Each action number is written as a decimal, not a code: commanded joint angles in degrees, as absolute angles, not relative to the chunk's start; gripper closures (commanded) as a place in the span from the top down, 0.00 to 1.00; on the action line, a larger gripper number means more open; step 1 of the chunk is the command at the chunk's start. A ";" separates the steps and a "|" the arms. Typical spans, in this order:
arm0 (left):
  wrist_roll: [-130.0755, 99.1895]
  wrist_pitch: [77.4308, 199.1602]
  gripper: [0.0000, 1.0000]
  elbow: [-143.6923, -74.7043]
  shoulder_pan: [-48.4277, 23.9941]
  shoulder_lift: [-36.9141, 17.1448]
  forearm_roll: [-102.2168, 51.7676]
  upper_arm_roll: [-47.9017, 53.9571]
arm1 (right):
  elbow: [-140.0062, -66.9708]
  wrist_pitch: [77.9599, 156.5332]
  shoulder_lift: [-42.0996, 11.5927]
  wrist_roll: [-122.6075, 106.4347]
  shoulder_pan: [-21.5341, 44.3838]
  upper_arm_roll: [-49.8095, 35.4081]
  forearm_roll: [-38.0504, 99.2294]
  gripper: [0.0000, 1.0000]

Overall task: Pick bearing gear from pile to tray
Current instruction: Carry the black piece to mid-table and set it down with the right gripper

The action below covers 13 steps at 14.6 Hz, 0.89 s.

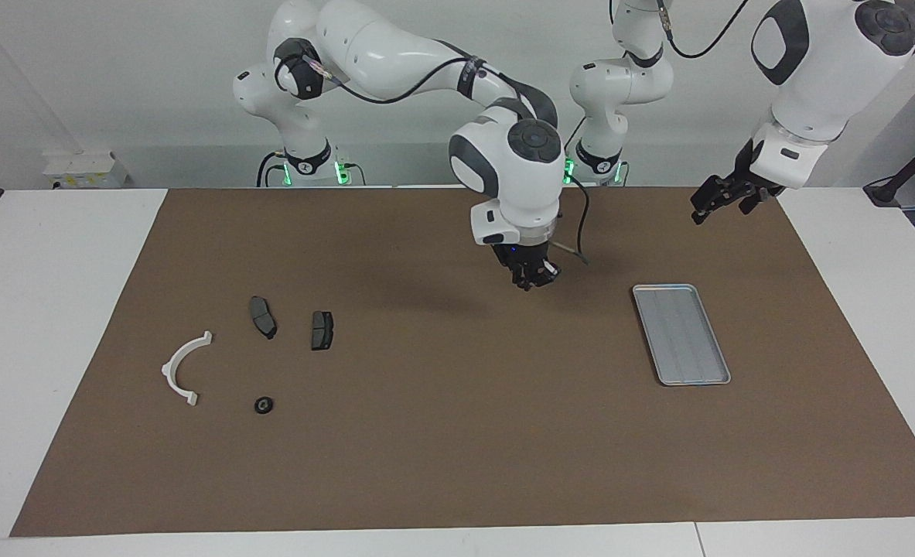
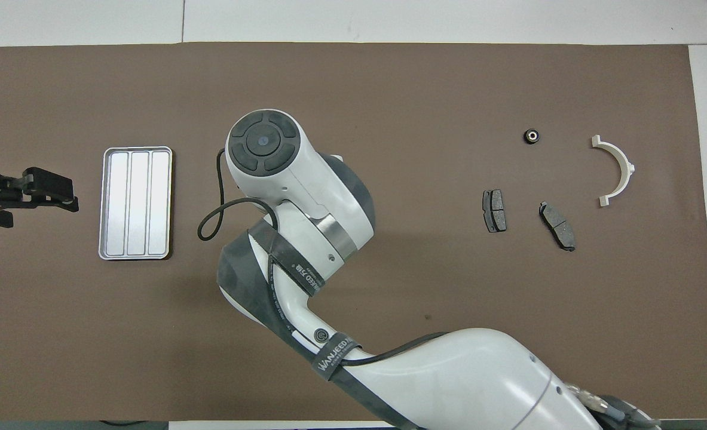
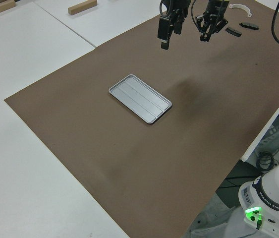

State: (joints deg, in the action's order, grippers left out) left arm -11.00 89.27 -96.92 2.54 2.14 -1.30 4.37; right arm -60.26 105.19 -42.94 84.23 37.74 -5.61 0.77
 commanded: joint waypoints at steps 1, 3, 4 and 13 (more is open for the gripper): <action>-10.90 88.59 1.00 -97.56 2.64 3.25 -1.05 4.39 | -60.46 110.20 -46.75 85.25 37.44 -5.62 -1.14 0.00; -10.90 88.59 1.00 -97.56 2.64 3.25 -1.05 4.40 | -61.61 112.93 -48.77 85.25 37.44 -5.71 -3.15 0.00; -10.90 88.59 1.00 -97.56 2.64 3.25 -1.05 4.39 | -61.70 113.98 -49.56 85.25 37.44 -5.71 -3.51 0.00; -10.90 88.59 1.00 -97.56 2.64 3.25 -1.05 4.48 | -61.00 113.04 -52.38 85.34 37.79 -5.45 -6.24 0.99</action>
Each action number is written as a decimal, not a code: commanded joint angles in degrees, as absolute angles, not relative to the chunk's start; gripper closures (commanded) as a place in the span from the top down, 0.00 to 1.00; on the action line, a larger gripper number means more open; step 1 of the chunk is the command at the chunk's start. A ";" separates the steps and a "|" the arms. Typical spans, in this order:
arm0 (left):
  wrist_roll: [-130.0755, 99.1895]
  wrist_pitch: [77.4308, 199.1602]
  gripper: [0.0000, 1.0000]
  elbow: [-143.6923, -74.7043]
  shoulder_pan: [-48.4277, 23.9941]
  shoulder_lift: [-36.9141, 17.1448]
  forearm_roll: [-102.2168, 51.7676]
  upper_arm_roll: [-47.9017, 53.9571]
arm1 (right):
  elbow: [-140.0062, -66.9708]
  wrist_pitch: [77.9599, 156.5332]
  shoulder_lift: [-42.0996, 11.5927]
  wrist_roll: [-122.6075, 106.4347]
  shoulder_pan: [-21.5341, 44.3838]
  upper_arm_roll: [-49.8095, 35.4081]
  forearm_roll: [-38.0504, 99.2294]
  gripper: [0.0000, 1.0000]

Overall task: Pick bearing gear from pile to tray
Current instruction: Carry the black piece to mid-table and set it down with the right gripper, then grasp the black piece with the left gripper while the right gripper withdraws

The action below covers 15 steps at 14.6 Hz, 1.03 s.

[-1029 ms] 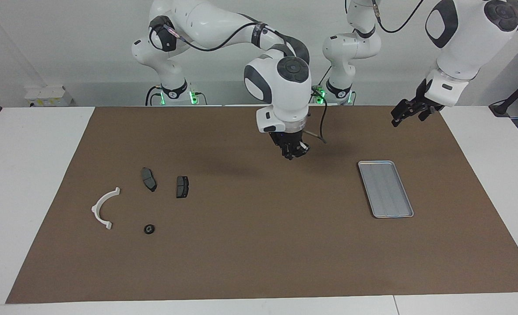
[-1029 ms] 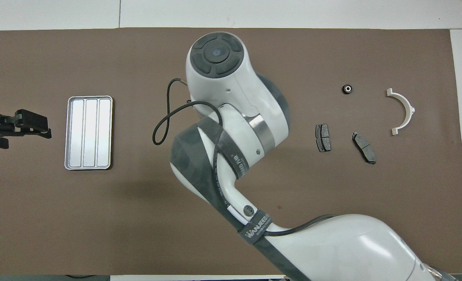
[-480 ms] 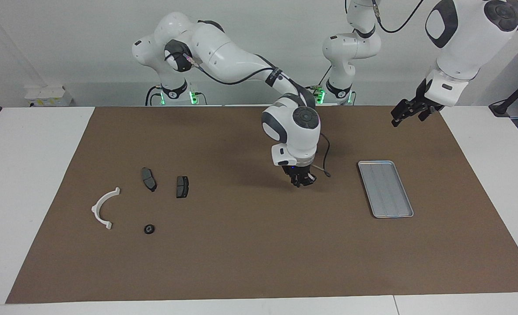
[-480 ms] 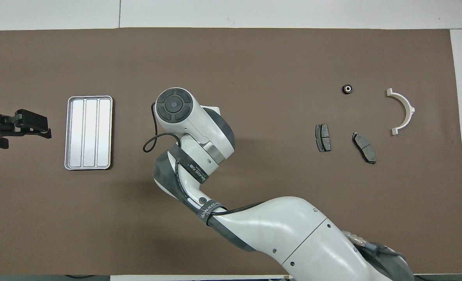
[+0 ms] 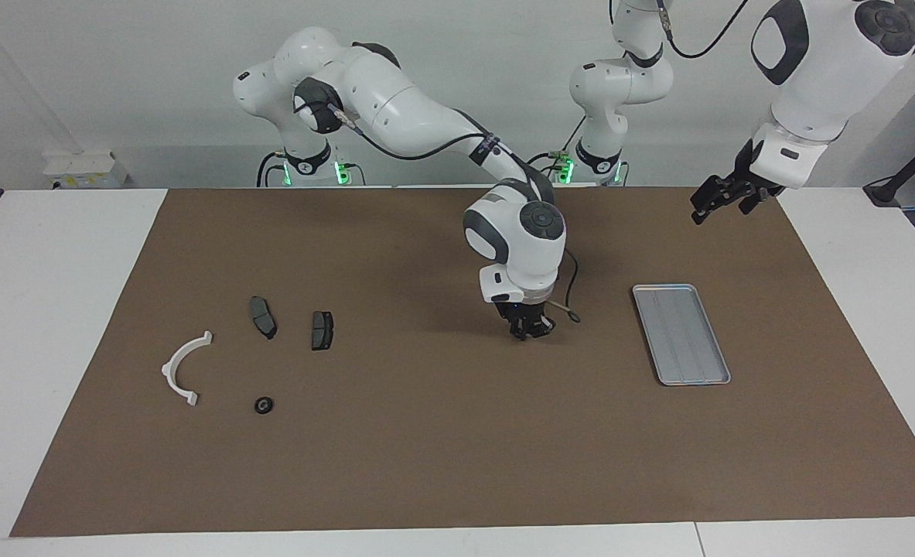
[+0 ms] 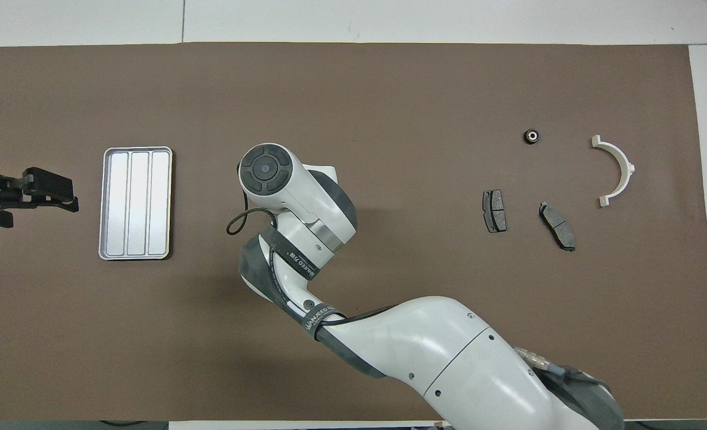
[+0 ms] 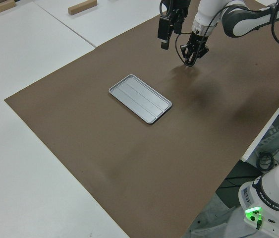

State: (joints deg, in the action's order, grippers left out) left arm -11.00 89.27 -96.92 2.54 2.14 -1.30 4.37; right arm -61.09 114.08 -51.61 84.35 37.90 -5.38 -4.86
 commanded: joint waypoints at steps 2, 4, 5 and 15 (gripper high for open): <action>-10.55 87.63 1.00 -97.73 2.81 3.43 -1.05 4.48 | -59.77 109.18 -51.86 85.25 37.53 -5.19 -6.15 1.00; -12.29 91.38 1.00 -99.22 2.29 3.51 -1.14 4.57 | -57.41 104.35 -51.07 84.90 36.04 -5.45 -5.72 1.00; -16.31 94.80 1.00 -100.71 0.98 3.95 -1.49 4.66 | -55.57 102.06 -50.02 84.64 34.12 -5.80 -5.45 1.00; -47.77 120.55 1.00 -102.41 -20.27 -16.04 -2.28 4.57 | -62.29 91.04 -34.55 26.16 5.39 -11.25 -6.24 1.00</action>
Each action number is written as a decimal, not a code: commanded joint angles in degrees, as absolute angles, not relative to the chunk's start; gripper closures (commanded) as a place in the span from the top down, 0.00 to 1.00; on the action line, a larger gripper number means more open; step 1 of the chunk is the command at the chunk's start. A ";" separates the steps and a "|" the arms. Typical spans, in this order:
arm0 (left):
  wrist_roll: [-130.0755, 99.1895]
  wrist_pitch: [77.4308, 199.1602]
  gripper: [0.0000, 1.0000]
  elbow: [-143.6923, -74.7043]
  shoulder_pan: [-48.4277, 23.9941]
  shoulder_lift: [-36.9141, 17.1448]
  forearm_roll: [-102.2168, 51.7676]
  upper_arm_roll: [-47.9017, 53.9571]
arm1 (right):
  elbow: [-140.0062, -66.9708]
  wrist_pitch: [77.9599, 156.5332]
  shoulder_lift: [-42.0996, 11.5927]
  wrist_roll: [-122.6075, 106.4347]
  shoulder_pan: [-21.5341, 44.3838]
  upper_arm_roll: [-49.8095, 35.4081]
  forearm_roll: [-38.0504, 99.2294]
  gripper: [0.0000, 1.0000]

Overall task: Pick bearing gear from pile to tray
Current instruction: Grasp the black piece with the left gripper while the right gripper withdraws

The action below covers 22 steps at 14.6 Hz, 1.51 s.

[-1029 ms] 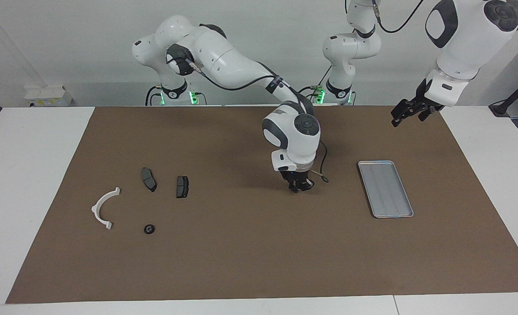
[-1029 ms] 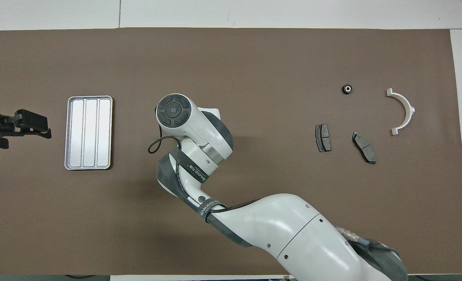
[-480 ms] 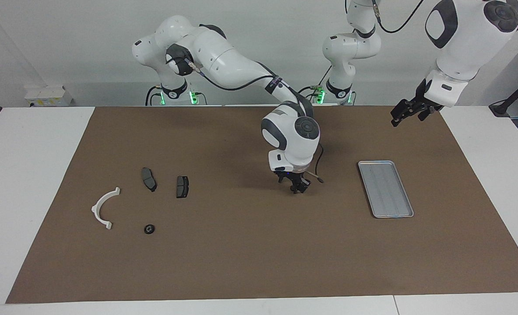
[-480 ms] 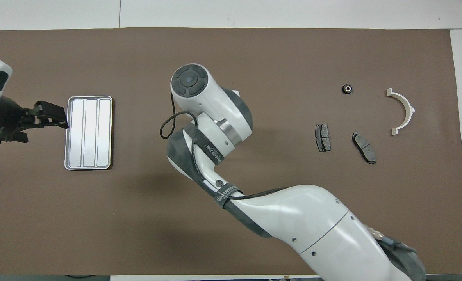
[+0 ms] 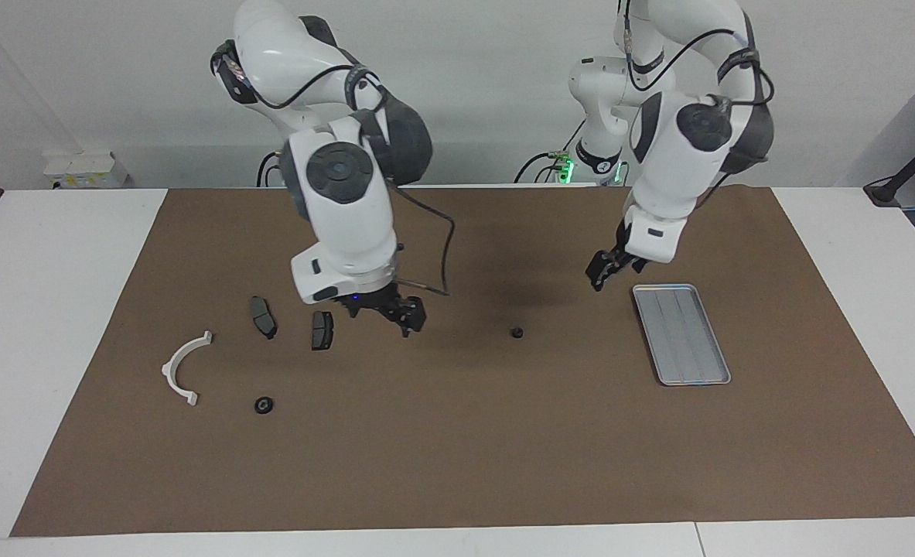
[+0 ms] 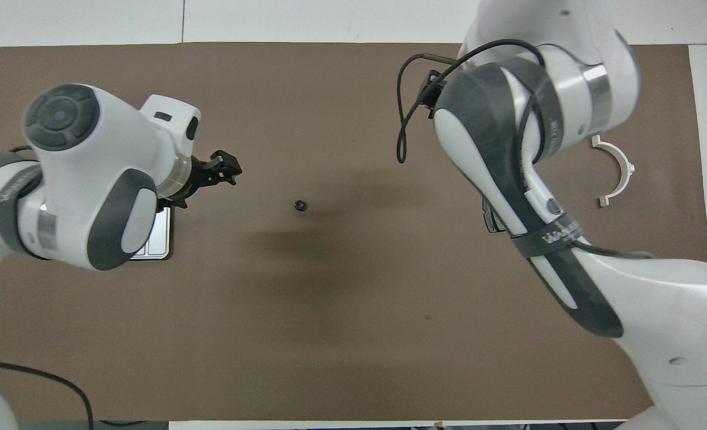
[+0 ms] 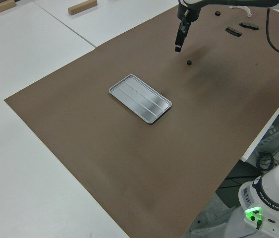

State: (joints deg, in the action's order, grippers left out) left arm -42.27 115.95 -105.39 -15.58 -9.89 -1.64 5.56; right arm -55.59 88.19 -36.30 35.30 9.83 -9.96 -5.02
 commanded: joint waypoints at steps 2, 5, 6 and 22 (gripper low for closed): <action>-53.24 123.91 1.00 -99.06 -25.29 -23.44 -1.50 4.22 | -72.10 99.89 -30.96 17.17 0.37 -11.16 -6.85 1.00; -53.52 129.79 1.00 -103.69 -25.66 -23.29 -1.14 4.22 | -87.15 114.48 -26.99 15.64 -3.51 -11.08 -8.78 1.00; -53.61 130.68 1.00 -105.28 -25.75 -22.77 -1.14 4.22 | -88.58 116.52 -27.50 15.64 -4.21 -11.07 -9.92 1.00; -54.40 131.05 0.04 -107.84 -27.07 -22.59 -1.05 3.87 | -85.78 128.32 -38.14 16.88 -7.47 -10.99 -12.22 1.00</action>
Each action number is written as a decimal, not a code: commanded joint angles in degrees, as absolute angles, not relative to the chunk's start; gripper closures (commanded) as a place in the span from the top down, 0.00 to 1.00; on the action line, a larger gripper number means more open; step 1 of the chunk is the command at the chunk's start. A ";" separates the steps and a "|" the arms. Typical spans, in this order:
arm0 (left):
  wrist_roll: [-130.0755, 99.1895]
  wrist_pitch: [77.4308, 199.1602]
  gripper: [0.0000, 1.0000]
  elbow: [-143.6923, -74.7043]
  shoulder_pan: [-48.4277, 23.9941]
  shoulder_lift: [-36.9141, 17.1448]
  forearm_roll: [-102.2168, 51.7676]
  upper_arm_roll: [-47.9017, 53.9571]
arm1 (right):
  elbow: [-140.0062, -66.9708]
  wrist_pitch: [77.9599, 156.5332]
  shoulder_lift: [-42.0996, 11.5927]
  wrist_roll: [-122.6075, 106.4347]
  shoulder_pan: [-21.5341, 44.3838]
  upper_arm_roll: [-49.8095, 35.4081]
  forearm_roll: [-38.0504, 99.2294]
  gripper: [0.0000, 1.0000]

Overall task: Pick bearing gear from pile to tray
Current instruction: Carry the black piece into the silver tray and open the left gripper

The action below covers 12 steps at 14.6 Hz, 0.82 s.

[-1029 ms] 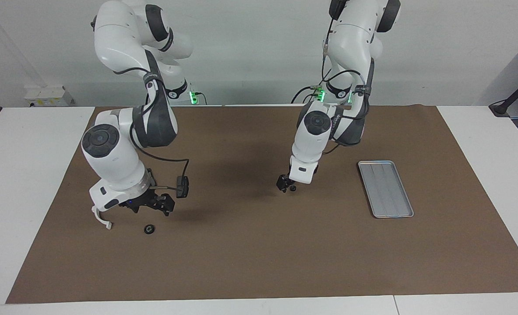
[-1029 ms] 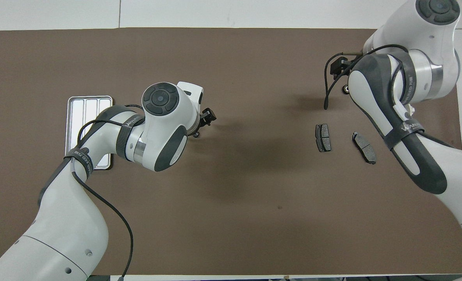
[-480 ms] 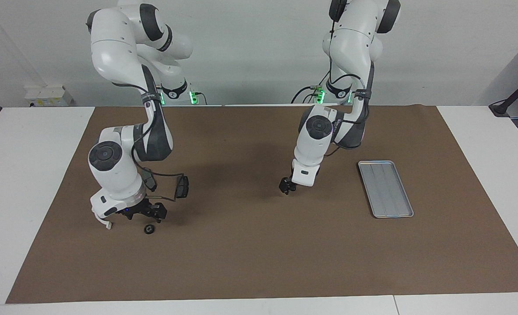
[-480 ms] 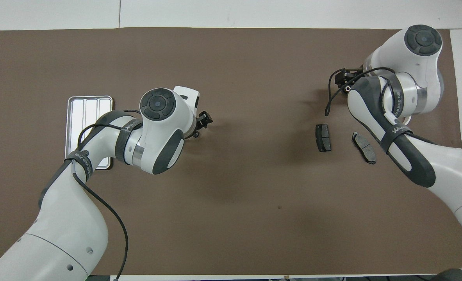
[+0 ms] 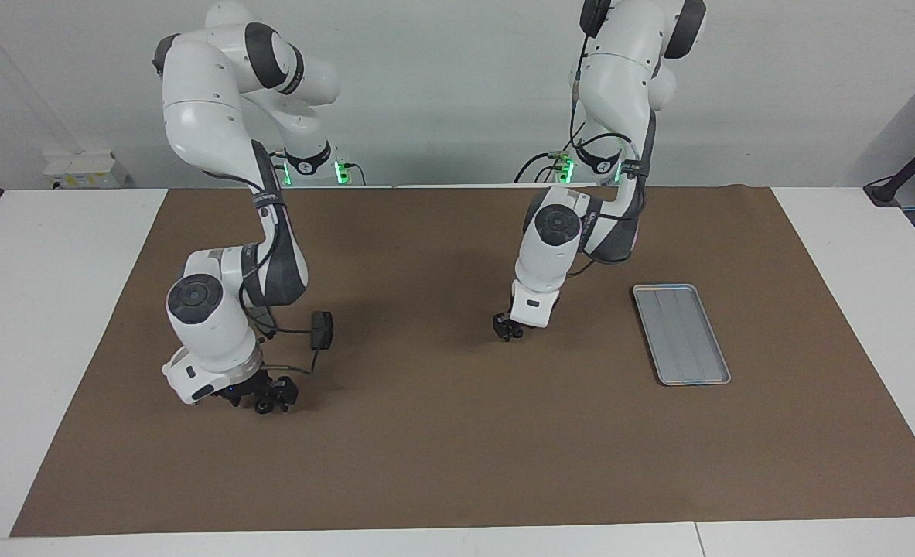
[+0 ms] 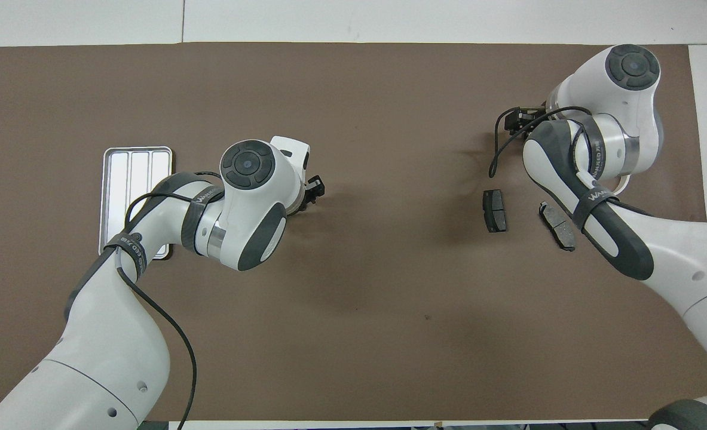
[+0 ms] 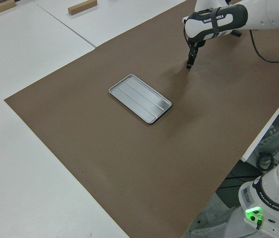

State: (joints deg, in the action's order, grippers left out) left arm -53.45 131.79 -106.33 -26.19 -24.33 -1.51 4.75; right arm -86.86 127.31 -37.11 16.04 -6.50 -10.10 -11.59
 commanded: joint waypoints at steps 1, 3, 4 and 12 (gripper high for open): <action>-54.40 129.57 0.00 -106.97 -27.07 -22.67 -0.97 3.87 | -85.78 128.67 -38.67 16.88 -7.56 -11.07 -12.13 1.00; -54.14 122.91 0.00 -102.07 -26.19 -23.02 -0.18 3.87 | -85.96 129.38 -38.85 16.88 -7.56 -11.07 -12.04 1.00; -53.79 119.48 0.00 -99.87 -26.02 -23.20 0.09 3.78 | -86.04 129.38 -38.85 16.88 -7.56 -11.07 -12.04 1.00; -9.75 114.06 0.00 -118.80 -2.14 -4.32 0.26 3.43 | -86.48 129.90 -38.85 17.40 -7.91 -11.07 -12.04 0.38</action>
State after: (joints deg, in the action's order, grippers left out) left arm -21.03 111.20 -109.95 -7.40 -9.06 -0.10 2.72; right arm -86.83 128.66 -38.09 16.22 -6.66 -10.08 -11.59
